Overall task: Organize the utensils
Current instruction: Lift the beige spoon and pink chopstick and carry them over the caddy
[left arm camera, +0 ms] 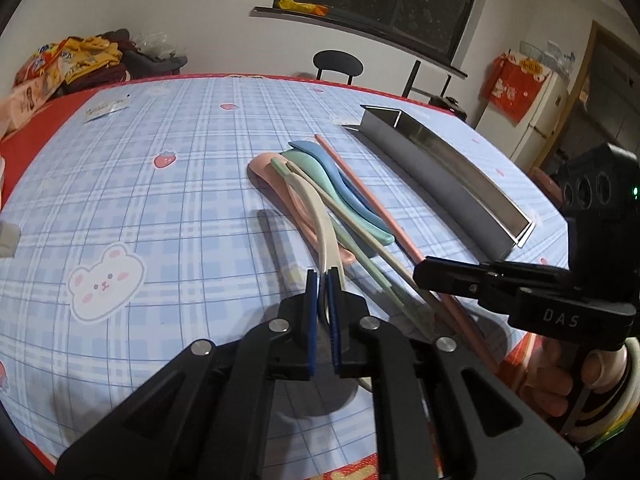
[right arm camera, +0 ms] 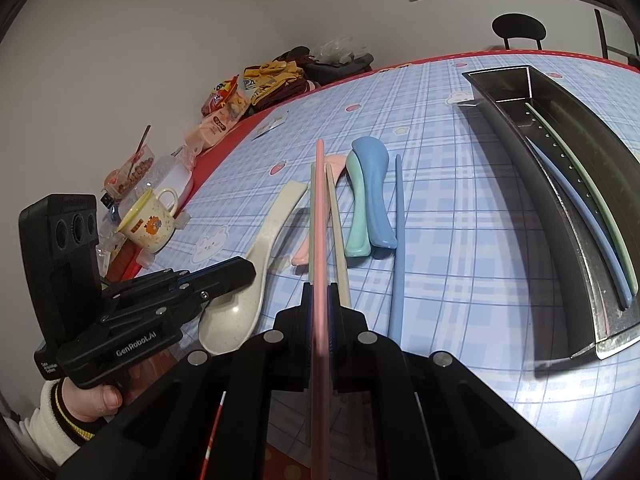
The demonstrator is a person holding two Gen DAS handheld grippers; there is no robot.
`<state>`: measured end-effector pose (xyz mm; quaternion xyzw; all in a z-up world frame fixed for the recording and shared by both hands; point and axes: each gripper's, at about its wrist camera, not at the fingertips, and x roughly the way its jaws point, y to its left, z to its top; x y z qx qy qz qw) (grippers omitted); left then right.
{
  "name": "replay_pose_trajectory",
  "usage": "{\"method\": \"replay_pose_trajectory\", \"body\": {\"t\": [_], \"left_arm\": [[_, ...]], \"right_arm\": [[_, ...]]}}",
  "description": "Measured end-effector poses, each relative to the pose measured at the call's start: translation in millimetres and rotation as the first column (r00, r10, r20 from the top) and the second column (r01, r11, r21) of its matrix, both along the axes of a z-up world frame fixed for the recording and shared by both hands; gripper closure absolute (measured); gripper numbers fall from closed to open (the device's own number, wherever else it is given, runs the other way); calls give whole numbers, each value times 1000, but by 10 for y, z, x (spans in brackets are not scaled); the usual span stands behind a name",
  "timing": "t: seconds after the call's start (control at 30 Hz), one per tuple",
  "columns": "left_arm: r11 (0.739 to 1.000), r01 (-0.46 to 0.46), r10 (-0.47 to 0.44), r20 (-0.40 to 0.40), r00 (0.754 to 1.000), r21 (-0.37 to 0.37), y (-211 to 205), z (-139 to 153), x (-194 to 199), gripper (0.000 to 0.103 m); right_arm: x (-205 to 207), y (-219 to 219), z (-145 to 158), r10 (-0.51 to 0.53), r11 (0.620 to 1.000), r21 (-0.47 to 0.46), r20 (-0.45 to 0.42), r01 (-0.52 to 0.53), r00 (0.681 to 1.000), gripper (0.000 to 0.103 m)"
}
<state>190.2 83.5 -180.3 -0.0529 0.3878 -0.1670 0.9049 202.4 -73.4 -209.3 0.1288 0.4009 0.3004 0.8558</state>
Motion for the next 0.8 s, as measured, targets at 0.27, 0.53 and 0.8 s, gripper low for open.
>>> {"method": "replay_pose_trajectory", "body": {"t": [0.27,0.53,0.8], "left_arm": [[998,-52,52,-10,999,-38,140,31,26,94],[993,-90,91,12,996,-81,201,249,15,94],[992,-81,86,48,995,-93,-10,466,110,94]], "right_arm": [[26,-144,1,-13,997,75,-29,15,1000,96],[80,-351,197,0,993,118,-1,0,1000,96],[300,-738,405,-53,994,96,64,47,997,96]]}}
